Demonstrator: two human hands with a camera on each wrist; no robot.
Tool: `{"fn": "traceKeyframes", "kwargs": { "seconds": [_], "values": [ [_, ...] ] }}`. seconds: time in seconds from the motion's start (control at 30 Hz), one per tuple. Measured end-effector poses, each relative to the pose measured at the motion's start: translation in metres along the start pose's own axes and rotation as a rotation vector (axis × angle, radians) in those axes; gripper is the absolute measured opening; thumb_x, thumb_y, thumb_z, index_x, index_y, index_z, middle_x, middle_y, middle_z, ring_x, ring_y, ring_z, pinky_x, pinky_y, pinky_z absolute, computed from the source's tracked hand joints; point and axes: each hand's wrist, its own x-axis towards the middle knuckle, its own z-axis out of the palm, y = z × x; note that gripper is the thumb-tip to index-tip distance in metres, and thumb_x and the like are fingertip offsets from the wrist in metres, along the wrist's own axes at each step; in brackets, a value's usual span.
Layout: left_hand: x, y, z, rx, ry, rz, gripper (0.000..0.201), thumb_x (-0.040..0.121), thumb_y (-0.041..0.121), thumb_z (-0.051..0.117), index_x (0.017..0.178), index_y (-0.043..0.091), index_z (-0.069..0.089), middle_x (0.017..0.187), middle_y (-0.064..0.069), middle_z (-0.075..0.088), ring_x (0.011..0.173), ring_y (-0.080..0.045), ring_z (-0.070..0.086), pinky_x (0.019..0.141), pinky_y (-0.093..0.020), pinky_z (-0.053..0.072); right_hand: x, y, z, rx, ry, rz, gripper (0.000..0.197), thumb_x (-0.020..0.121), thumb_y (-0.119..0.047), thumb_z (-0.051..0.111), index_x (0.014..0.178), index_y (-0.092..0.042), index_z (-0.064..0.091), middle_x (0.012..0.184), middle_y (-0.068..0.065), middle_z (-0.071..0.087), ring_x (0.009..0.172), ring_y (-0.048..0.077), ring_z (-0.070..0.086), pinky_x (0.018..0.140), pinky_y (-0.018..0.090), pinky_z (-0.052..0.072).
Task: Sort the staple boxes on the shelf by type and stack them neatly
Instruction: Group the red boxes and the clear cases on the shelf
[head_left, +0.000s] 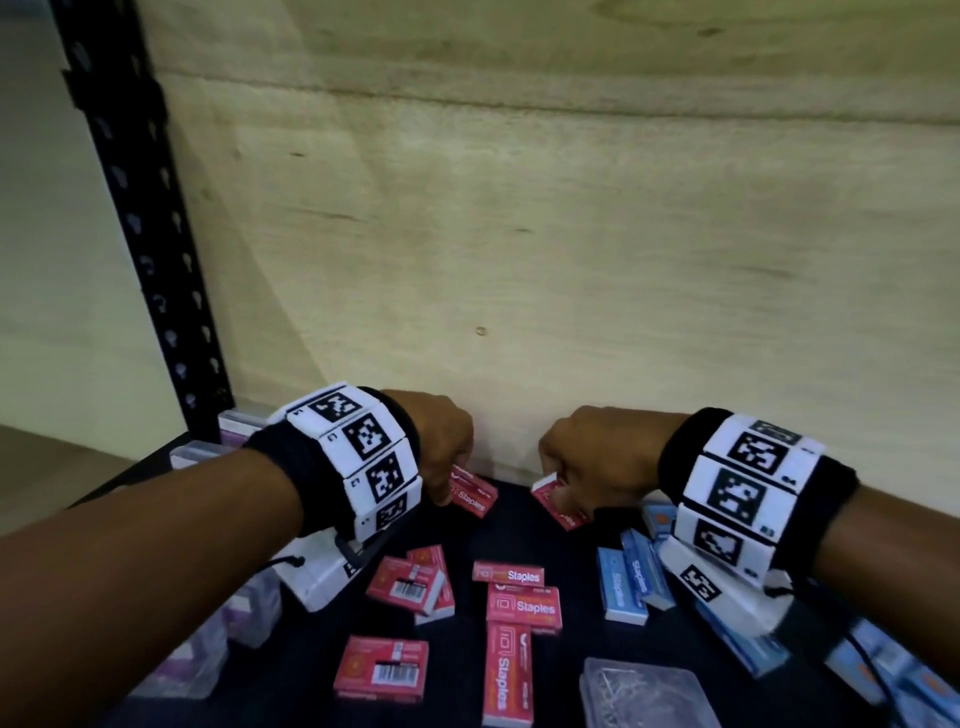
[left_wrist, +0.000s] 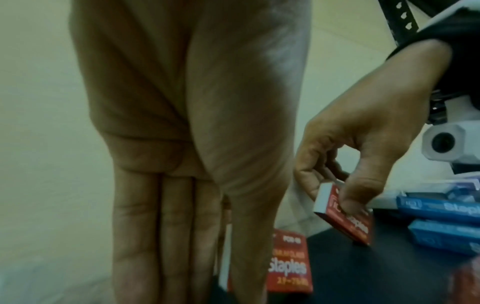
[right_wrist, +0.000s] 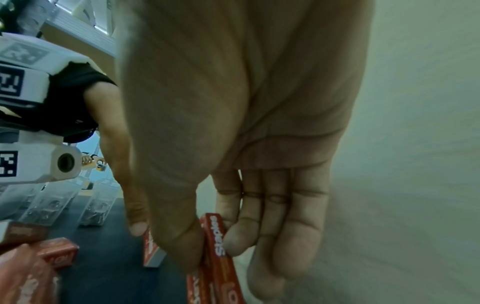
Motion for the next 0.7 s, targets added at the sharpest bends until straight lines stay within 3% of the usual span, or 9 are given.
{"fn": "traceKeyframes", "kwargs": {
  "seconds": [0.07,0.13,0.27,0.43,0.57,0.7],
  "values": [
    [0.003,-0.002,0.005,0.028,0.008,-0.007,0.042,0.086,0.031,0.074,0.121,0.010,0.064,0.112,-0.007,0.068,0.091,-0.023,0.061,0.079,-0.030,0.048,0.006,-0.003,0.002,-0.007,-0.003,-0.015,0.029,0.093,-0.039,0.063,0.104,-0.013,0.066,0.098,0.006,0.069,0.088,0.026,0.066,0.074,0.034,0.053],
    [0.007,-0.003,0.007,0.035,0.034,0.004,0.038,0.086,0.032,0.074,0.117,0.010,0.067,0.113,-0.009,0.069,0.098,-0.026,0.065,0.082,-0.033,0.050,0.010,-0.005,0.003,-0.008,0.003,-0.024,0.030,0.093,-0.040,0.063,0.103,-0.012,0.067,0.097,0.007,0.070,0.088,0.027,0.067,0.073,0.034,0.053],
    [0.015,-0.001,0.005,0.056,0.077,0.038,0.030,0.086,0.031,0.074,0.109,0.011,0.070,0.102,-0.008,0.071,0.091,-0.026,0.066,0.074,-0.031,0.049,0.015,-0.007,0.003,-0.036,0.039,-0.014,0.033,0.090,-0.042,0.068,0.108,-0.014,0.067,0.101,0.006,0.069,0.087,0.025,0.066,0.065,0.031,0.048],
    [0.023,0.005,0.003,0.047,0.065,0.055,0.029,0.086,0.026,0.074,0.110,0.012,0.071,0.096,-0.007,0.068,0.082,-0.023,0.059,0.073,-0.029,0.046,0.015,-0.012,-0.001,-0.116,0.062,-0.003,0.035,0.091,-0.039,0.067,0.118,-0.016,0.064,0.109,0.005,0.065,0.081,0.022,0.056,0.066,0.030,0.042],
    [0.024,0.007,0.005,0.073,0.069,0.034,0.033,0.083,0.026,0.076,0.113,0.012,0.070,0.101,-0.006,0.069,0.083,-0.022,0.060,0.071,-0.029,0.046,0.015,-0.014,-0.002,-0.154,0.069,-0.014,0.021,0.093,-0.031,0.067,0.107,-0.016,0.062,0.082,0.001,0.052,0.070,0.020,0.047,0.053,0.025,0.033],
    [0.015,0.002,0.001,0.077,0.057,-0.010,0.041,0.079,0.028,0.080,0.114,0.009,0.069,0.104,-0.008,0.069,0.085,-0.022,0.062,0.066,-0.028,0.044,0.014,-0.015,0.001,-0.180,0.093,-0.010,0.015,0.096,-0.022,0.062,0.107,-0.013,0.064,0.084,0.002,0.053,0.073,0.022,0.051,0.049,0.024,0.029]
  ]
}}
